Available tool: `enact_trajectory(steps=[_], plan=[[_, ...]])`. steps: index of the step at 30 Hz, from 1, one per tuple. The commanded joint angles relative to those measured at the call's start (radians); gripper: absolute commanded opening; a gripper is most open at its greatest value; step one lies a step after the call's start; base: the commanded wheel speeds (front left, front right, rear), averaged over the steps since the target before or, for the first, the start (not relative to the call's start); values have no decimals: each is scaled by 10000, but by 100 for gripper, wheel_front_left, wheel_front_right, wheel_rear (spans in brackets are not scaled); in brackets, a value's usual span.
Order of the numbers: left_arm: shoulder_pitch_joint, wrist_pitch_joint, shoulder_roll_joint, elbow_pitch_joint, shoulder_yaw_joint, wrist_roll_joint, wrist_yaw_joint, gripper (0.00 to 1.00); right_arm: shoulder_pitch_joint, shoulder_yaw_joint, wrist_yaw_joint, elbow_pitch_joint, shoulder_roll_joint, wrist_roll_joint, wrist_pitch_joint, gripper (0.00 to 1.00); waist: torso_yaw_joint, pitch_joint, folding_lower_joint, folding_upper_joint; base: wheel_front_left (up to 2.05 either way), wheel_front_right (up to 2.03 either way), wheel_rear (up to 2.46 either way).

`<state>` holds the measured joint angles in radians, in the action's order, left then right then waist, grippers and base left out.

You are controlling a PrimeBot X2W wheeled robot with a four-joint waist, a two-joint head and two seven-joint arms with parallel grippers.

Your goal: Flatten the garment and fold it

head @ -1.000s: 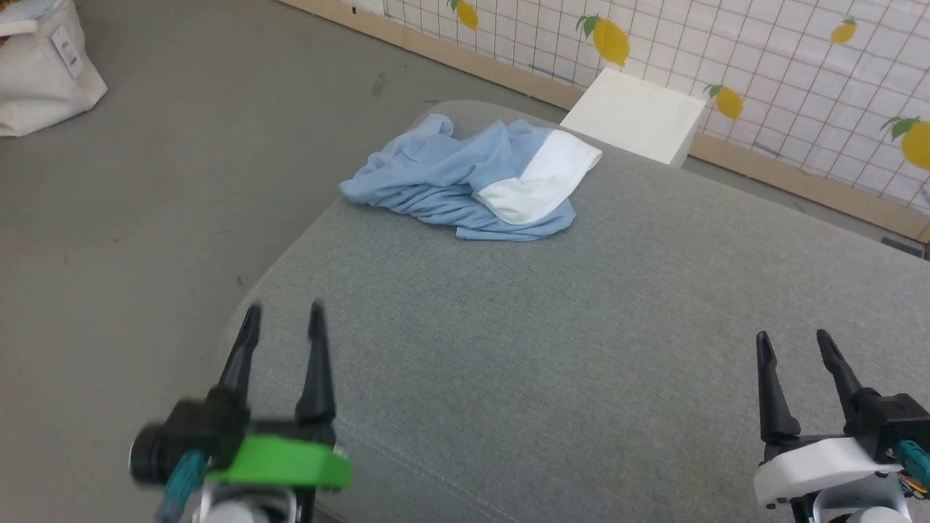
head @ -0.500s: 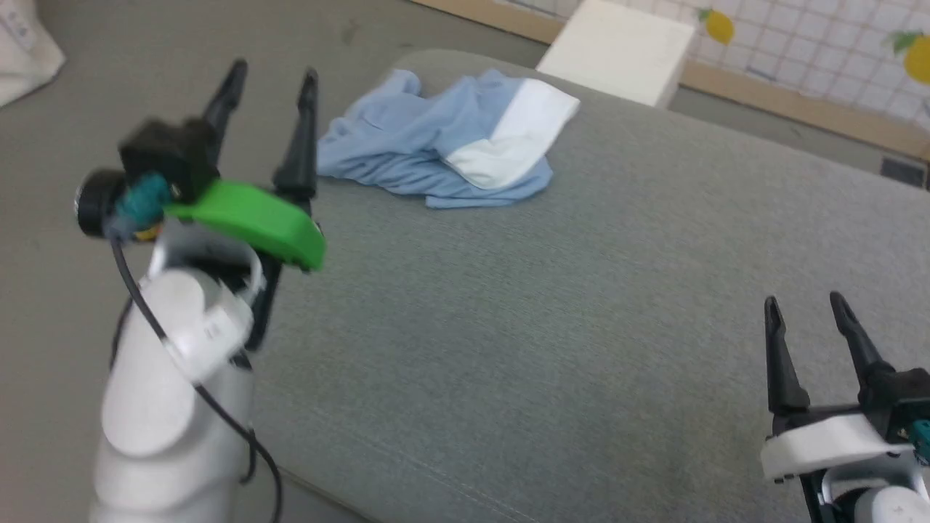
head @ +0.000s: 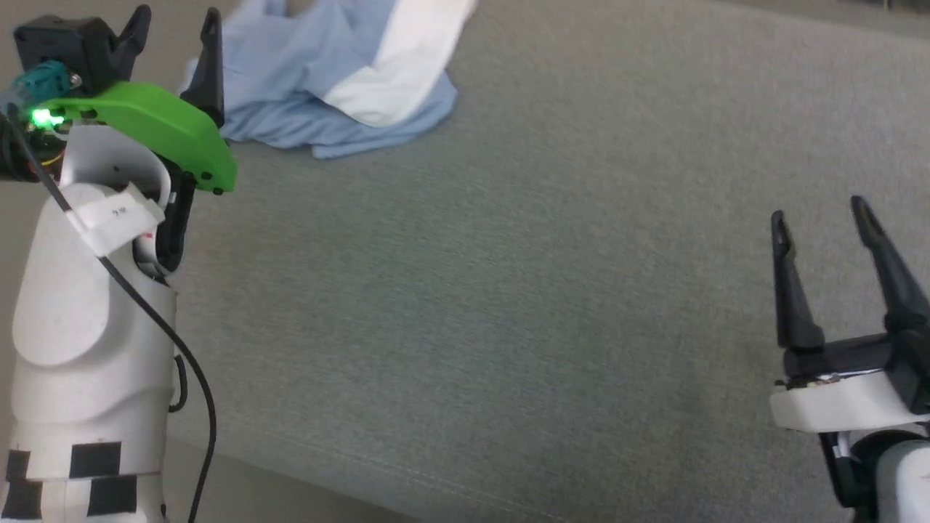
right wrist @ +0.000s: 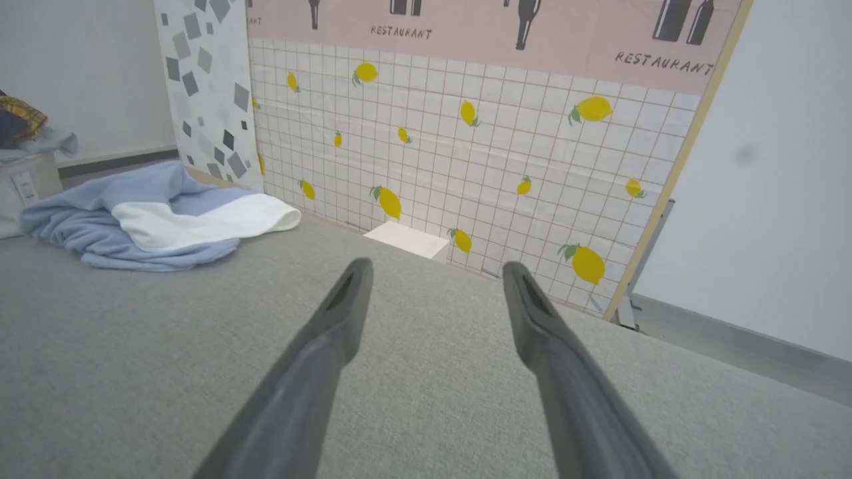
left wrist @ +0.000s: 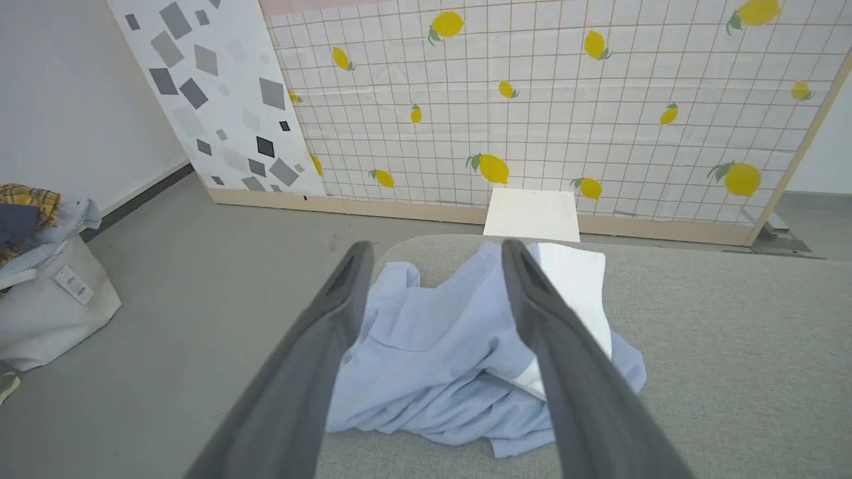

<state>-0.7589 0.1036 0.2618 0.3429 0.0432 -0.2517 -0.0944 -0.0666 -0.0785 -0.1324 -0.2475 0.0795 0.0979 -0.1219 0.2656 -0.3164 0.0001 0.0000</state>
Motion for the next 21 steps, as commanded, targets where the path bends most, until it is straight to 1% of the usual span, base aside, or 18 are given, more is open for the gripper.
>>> enact_trajectory(steps=[1,6,11,16,18,21], plan=[[-245,-11,105,100,-16,-136,21,100,-147,-16,17,-198,125,35,80,100,-813,-1146,-1,0,0,0,0],[-531,578,200,607,190,-626,-188,100,-157,-103,17,-769,469,-51,330,100,-1011,-1868,-1,0,0,0,0],[-747,1060,389,1040,168,-894,-212,100,-143,-154,17,-1104,684,-129,515,100,-1235,-2390,-1,0,0,0,0],[-947,1736,710,1752,232,-751,-1,100,-72,-251,17,-1287,860,-182,636,100,-1541,-2716,-1,0,0,0,0],[-1057,1806,815,1990,285,-606,144,100,-15,-342,17,-1370,915,-199,671,100,-1612,-2837,-1,0,0,0,0],[-1211,1658,802,2354,242,-584,340,100,47,-374,17,-1486,985,-241,697,100,-1717,-2981,-1,0,0,0,0]])
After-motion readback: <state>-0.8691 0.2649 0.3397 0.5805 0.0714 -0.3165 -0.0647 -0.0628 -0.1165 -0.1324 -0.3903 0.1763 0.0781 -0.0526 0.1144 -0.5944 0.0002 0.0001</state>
